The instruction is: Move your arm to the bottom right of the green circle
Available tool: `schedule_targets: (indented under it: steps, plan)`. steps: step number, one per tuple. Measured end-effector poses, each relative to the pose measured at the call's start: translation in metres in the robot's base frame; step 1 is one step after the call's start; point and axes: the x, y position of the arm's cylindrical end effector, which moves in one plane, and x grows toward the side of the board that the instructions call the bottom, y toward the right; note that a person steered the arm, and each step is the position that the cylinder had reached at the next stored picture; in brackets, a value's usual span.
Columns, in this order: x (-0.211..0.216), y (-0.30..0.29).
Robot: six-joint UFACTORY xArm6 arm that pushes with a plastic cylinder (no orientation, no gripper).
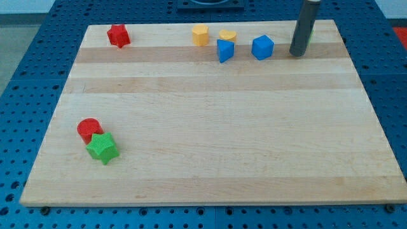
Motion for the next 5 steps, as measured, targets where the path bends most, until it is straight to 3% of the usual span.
schedule_targets:
  steps: [3,5]
  plan:
    - [0.000,0.004]
    - [-0.003,0.037]
